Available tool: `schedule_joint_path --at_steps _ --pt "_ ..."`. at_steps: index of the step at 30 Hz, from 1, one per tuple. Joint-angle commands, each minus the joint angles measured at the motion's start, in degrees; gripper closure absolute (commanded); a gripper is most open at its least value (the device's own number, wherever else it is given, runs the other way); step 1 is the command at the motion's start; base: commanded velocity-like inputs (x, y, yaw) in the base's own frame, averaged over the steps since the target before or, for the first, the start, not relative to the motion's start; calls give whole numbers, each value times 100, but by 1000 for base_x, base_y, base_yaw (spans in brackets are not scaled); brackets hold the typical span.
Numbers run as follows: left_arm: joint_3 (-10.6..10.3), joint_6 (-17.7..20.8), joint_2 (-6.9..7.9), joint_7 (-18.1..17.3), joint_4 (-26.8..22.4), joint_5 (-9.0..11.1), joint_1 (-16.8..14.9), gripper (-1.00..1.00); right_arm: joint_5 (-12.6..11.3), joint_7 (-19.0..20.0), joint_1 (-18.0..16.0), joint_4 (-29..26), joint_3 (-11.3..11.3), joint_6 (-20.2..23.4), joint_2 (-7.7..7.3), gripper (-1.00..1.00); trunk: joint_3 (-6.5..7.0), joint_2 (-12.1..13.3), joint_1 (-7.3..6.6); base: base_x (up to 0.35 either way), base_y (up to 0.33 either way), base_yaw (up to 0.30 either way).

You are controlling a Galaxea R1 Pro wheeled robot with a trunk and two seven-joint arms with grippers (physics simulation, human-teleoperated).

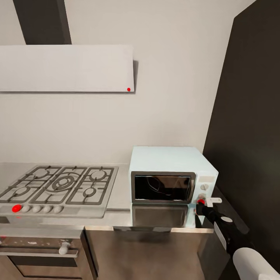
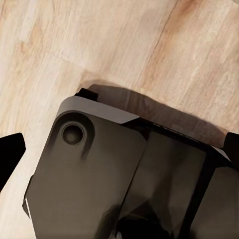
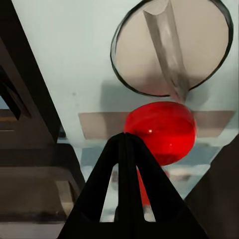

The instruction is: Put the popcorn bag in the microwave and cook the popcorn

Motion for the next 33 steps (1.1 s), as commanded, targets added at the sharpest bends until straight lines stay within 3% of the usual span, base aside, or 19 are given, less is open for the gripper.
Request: schedule_joint_path --at_steps 1,17,24,33 --pt "-47 -12 -2 22 0 41 -2 -100 60 49 -2 -1 -45 7 5 100 -2 -4 2 0 0 0" --pt "-48 -12 7 22 2 42 -1 -100 51 32 -2 16 -53 -1 -7 100 -2 -4 2 40 -13 0" --pt "-46 -12 7 22 2 42 -2 -100 34 33 -2 25 -53 -1 -135 100 -2 -4 2 50 -1 0" --pt "-35 -12 -14 30 2 41 -4 -100 34 91 -2 23 -50 8 -136 100 -2 -4 2 -101 0 0"
